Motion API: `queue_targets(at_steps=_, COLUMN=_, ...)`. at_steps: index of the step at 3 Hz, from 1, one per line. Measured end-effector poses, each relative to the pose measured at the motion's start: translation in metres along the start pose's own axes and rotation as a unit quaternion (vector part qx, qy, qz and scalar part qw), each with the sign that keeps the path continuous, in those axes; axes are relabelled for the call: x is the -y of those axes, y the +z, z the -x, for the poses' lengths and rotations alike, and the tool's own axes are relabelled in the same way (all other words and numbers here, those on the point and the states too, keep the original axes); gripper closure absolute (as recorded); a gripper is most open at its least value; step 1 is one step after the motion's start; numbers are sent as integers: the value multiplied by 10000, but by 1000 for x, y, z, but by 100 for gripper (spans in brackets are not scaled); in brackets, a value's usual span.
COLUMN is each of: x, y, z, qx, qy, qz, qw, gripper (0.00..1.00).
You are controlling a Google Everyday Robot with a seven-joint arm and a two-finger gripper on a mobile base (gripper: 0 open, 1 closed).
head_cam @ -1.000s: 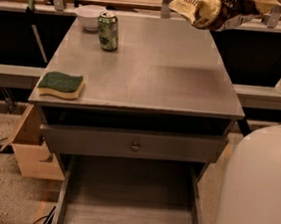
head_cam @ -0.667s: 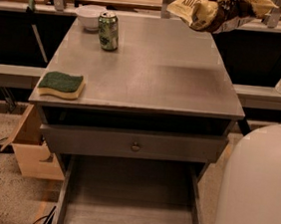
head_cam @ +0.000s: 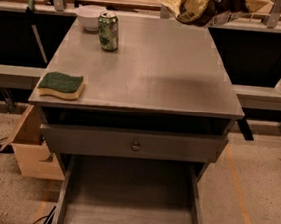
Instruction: Move brown chip bag near sponge
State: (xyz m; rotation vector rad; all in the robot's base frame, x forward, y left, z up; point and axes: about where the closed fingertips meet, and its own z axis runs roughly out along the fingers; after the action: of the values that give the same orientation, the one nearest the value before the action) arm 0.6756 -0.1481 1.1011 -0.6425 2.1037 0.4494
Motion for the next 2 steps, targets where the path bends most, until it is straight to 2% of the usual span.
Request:
queue_targets(at_steps=1, x=-39, y=11, z=-28, qx=33, qy=177, qz=510, qw=9985, gripper=100)
queue_targets(at_steps=2, x=-57, y=60, z=-89, qx=-321, qy=483, qz=1011, qw=9932, gripper=100)
